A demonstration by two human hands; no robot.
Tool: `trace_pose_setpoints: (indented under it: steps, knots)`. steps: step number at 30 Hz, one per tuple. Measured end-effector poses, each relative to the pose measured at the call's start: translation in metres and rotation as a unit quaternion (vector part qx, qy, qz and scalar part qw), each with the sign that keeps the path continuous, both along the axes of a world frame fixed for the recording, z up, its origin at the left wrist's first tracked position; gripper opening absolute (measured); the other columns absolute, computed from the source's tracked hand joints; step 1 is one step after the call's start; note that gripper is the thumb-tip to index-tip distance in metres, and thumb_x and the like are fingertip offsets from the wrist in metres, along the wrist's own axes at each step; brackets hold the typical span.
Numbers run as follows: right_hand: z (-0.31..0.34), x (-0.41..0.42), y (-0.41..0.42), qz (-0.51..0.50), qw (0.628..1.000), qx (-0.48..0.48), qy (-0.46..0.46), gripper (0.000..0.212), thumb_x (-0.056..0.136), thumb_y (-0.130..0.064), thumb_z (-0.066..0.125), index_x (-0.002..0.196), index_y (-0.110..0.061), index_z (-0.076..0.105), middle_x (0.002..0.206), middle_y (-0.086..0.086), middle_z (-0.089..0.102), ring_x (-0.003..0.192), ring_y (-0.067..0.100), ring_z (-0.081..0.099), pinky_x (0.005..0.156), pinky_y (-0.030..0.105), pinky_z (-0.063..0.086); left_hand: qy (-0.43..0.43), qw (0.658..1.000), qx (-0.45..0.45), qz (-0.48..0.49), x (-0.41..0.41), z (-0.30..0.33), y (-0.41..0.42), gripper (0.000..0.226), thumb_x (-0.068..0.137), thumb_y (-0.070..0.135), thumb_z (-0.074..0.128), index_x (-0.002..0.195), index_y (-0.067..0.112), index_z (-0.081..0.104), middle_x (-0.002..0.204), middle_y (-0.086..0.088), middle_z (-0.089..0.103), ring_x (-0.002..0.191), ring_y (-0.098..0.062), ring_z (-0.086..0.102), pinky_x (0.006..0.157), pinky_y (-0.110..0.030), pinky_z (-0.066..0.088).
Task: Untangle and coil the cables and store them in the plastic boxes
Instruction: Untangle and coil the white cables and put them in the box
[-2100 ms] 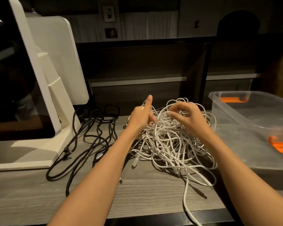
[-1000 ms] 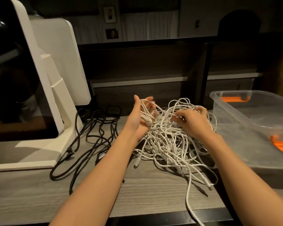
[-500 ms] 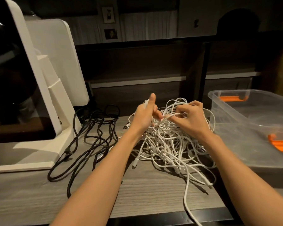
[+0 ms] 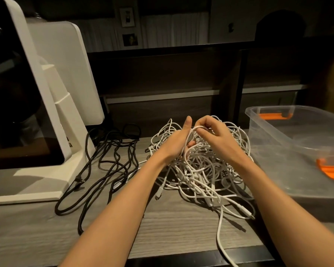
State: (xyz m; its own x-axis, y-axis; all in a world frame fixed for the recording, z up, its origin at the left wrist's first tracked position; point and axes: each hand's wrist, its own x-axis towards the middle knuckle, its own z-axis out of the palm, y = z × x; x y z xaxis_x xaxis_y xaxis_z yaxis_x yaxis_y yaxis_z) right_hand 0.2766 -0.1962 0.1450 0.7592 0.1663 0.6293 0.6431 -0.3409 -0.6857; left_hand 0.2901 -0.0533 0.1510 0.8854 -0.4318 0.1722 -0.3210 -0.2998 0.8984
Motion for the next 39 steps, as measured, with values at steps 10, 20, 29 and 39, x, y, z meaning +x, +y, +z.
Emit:
trace_pose_setpoints:
  steps: [10, 20, 29, 39]
  knots:
    - [-0.007, 0.013, -0.012, -0.123, 0.980, -0.146, -0.050, 0.010, 0.091, -0.019, 0.062, 0.099, -0.023, 0.058, 0.080, -0.011, 0.058, 0.077, 0.010, 0.056, 0.086, 0.032, 0.041, -0.051, 0.994, -0.061, 0.078, 0.002, -0.009, 0.007, 0.038, 0.100, 0.039, 0.048, 0.077, 0.014, 0.065, 0.056, 0.005, 0.052, 0.045, -0.004, 0.048, 0.051, -0.019, 0.042]
    - [-0.018, 0.020, -0.020, -0.261, 0.926, -0.268, -0.043, 0.034, 0.092, -0.022, 0.059, 0.125, -0.030, 0.052, 0.123, -0.014, 0.059, 0.124, 0.007, 0.046, 0.111, 0.030, 0.008, 0.007, 0.965, -0.252, 0.077, 0.001, -0.005, 0.006, 0.027, 0.101, 0.044, 0.038, 0.115, 0.038, 0.061, 0.127, 0.012, 0.063, 0.119, -0.003, 0.054, 0.106, -0.036, 0.039]
    - [-0.023, 0.025, -0.034, -0.353, 0.892, -0.282, -0.025, 0.018, 0.093, -0.030, 0.058, 0.110, -0.031, 0.063, 0.131, -0.011, 0.054, 0.129, 0.011, 0.038, 0.113, 0.040, 0.002, 0.164, 0.869, -0.466, -0.001, -0.004, 0.006, 0.009, 0.043, 0.102, 0.041, 0.036, 0.075, 0.012, 0.052, 0.058, 0.001, 0.052, 0.057, -0.012, 0.058, 0.090, -0.037, 0.054]
    - [-0.019, 0.021, -0.027, -0.310, 0.914, -0.162, -0.207, 0.007, 0.086, -0.012, 0.068, 0.091, -0.017, 0.067, 0.098, -0.002, 0.067, 0.101, 0.020, 0.060, 0.106, 0.043, 0.021, 0.098, 0.944, -0.285, 0.136, 0.001, 0.004, 0.008, 0.046, 0.101, 0.046, 0.041, 0.065, 0.017, 0.045, 0.061, 0.001, 0.055, 0.056, -0.011, 0.052, 0.049, -0.022, 0.038]
